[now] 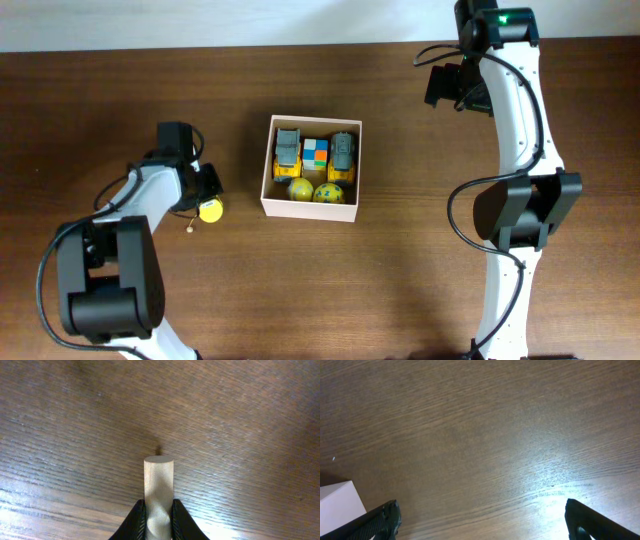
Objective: Pack container
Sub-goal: 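Close the left gripper on the wooden stick and lift, then carry the stick toy right over the box, lower it in, release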
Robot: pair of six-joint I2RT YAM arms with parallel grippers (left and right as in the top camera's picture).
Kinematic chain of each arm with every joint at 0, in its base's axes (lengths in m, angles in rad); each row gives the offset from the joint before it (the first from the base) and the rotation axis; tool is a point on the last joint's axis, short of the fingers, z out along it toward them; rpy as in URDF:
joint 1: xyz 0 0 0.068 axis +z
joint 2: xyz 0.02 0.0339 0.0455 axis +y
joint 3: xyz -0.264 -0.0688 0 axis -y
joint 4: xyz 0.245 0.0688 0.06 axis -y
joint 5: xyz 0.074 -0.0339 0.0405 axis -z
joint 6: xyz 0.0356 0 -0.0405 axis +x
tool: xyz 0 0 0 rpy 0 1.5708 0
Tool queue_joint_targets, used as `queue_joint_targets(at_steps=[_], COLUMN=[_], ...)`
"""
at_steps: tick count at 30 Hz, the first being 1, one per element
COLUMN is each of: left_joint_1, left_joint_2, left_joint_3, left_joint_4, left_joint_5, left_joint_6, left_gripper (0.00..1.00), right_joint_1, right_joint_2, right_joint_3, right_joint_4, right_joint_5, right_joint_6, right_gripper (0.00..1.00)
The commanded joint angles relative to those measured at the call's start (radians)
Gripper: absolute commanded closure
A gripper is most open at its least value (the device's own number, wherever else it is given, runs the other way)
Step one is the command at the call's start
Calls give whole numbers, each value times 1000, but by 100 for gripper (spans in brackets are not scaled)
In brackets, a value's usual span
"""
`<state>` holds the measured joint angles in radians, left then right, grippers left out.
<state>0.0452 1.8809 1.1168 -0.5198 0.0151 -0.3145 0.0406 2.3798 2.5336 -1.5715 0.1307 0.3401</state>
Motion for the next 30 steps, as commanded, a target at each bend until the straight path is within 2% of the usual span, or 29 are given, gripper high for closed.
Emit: queue_joint_targets(at_steps=[1, 9, 13, 14, 18, 21, 23, 30], left_joint_1=[-3, -3, -3, -3, -12, -31, -53, -154], left_joint_2=[17, 17, 17, 17, 17, 17, 17, 17], left_joint_3=[124, 421, 565, 608, 654, 656, 656, 656], left_joint_4=[-47, -190, -212, -211, -212, -218, -246, -389], left_joint_5=[27, 50, 282, 402, 616, 713, 767, 769], left_joint_6=[-13, 0, 120, 150, 210, 230, 286, 452], left_gripper=[86, 86, 85, 85, 85, 85, 85, 84], right_joint_1=[-3, -3, -3, -3, -3, -3, -3, -3], right_joint_2=[-15, -15, -15, -15, -15, -15, -15, -15], right_joint_3=[1, 1, 1, 1, 1, 1, 1, 1], right_joint_4=[-2, -2, -2, -2, -2, -2, -2, -2], right_joint_5=[5, 5, 5, 5, 5, 5, 5, 5], right_joint_6=[5, 5, 5, 5, 5, 5, 5, 5], right_gripper=[1, 1, 1, 1, 1, 1, 1, 1])
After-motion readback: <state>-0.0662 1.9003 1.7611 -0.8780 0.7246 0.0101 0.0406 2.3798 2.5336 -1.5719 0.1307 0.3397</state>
